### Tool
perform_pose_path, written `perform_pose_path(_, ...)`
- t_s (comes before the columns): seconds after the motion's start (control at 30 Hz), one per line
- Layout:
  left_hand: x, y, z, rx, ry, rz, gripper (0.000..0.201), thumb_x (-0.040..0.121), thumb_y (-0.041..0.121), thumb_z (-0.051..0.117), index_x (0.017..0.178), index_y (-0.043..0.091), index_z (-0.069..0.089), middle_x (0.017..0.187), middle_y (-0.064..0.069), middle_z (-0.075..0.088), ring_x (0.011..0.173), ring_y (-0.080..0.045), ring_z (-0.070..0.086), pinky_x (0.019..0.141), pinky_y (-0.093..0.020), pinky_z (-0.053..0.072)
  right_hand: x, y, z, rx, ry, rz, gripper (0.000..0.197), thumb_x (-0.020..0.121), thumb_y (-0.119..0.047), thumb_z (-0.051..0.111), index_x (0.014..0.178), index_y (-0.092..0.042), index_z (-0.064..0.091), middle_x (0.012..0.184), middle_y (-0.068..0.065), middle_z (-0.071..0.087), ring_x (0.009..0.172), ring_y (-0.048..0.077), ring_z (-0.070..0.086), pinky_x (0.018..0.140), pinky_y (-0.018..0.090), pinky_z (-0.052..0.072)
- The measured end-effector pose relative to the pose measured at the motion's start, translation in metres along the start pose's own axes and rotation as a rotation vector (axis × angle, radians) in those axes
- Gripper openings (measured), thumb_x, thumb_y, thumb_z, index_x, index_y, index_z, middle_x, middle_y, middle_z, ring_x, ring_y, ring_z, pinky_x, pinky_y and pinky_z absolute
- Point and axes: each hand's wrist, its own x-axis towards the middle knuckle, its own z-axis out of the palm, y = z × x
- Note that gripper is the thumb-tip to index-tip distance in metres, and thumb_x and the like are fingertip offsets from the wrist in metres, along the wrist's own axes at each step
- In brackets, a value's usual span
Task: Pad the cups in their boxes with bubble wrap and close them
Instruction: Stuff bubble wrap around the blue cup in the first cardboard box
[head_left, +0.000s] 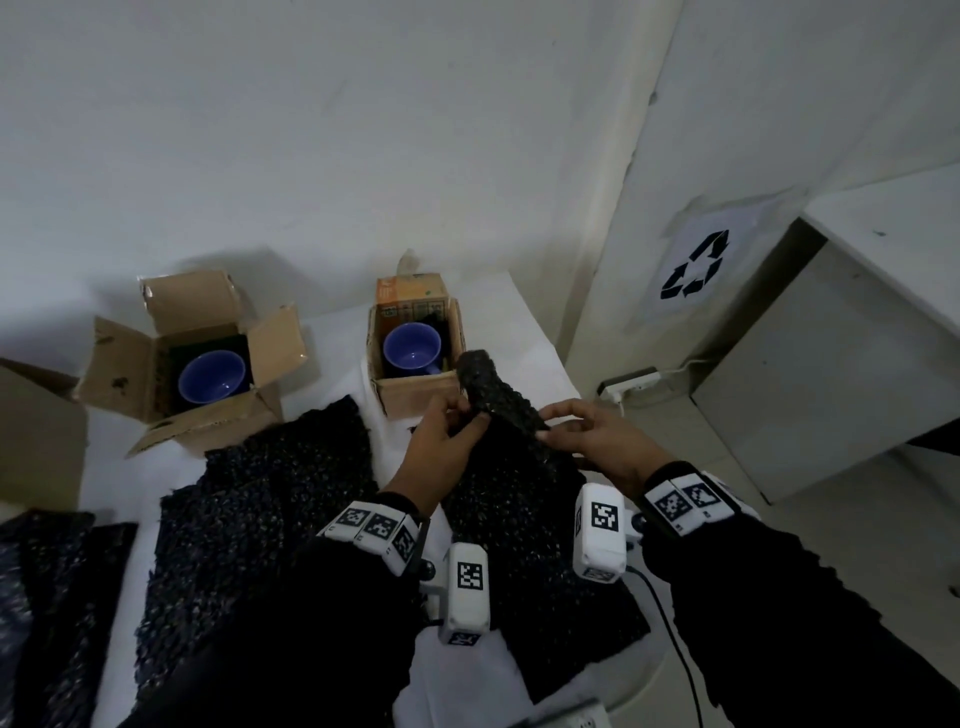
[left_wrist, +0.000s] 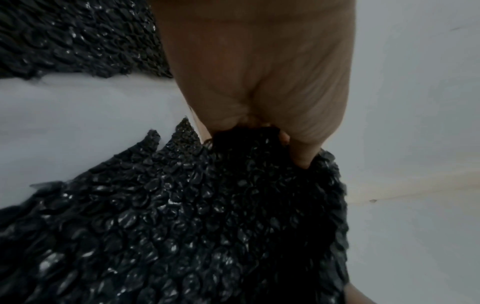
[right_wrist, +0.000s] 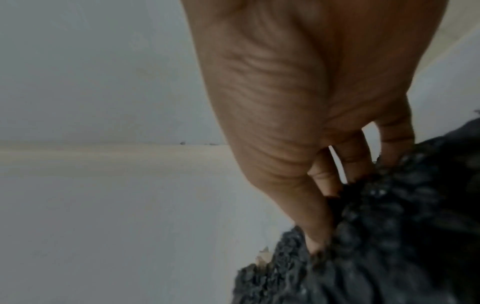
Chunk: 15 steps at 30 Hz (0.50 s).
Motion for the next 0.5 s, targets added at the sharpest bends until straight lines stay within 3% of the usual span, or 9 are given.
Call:
perform_pose_path(0.07,0.0,0.002,-0.001,0.003,-0.02,-0.035,0.052,0.077,0.016,0.08,0.117,0.011,0.047,0.104,-0.011,0.07,0.1,-0.019,0.068,0.086,-0.029,0.056,0.004,0.0,0.001,0.163,0.061,-0.038,0.016,0.087,0.002,0.065,0.098,-0.008,0.06,0.079,0.01,0.065,0.062,0.015,0.064,0.055,0.023,0.053)
perform_pose_path(0.13,-0.001,-0.001,-0.005,0.065,-0.096,-0.109,0.073,0.066,0.016,0.089,0.123,0.018,0.043,0.104,-0.008,0.07,0.099,-0.014,0.068,0.085,-0.028,0.056,0.014,0.003,0.0,0.286,0.176,-0.044,0.016,0.088,0.003,0.064,0.092,-0.011,0.058,0.081,0.011,0.065,0.063,0.018,0.064,0.06,0.031,0.057)
perform_pose_path(0.23,0.0,-0.016,-0.015,0.285,-0.171,-0.121,0.057,0.064,0.02,0.09,0.11,0.02,0.056,0.1,-0.004,0.069,0.096,-0.013,0.067,0.087,-0.034,0.056,0.03,0.015,-0.004,0.131,0.335,-0.044,0.02,0.085,0.002,0.067,0.087,-0.015,0.057,0.081,0.011,0.064,0.075,0.026,0.062,0.079,0.044,0.054)
perform_pose_path(0.33,0.003,-0.027,-0.024,0.576,-0.188,-0.009,0.032,0.069,0.024,0.087,0.094,0.024,0.067,0.094,0.006,0.069,0.093,-0.009,0.064,0.091,-0.035,0.053,0.033,0.022,-0.003,0.033,0.406,-0.075,0.025,0.084,0.003,0.067,0.081,-0.018,0.054,0.074,0.005,0.059,0.072,0.021,0.057,0.073,0.035,0.051)
perform_pose_path(0.43,0.004,-0.029,-0.025,0.68,-0.152,0.054,0.047,0.072,0.033,0.083,0.113,0.023,0.061,0.109,0.008,0.063,0.102,-0.007,0.059,0.095,-0.027,0.049,0.031,0.016,0.0,0.131,0.424,-0.147,0.025,0.089,0.0,0.061,0.08,-0.021,0.052,0.077,0.001,0.06,0.073,0.015,0.056,0.071,0.028,0.046)
perform_pose_path(0.5,0.006,-0.024,-0.021,0.538,-0.091,0.081,0.06,0.074,0.045,0.079,0.124,0.025,0.053,0.118,0.009,0.06,0.109,-0.006,0.058,0.096,-0.025,0.047,0.029,0.005,0.003,0.238,0.394,-0.175,0.023,0.091,-0.001,0.058,0.082,-0.02,0.051,0.081,0.002,0.062,0.077,0.017,0.058,0.072,0.031,0.049)
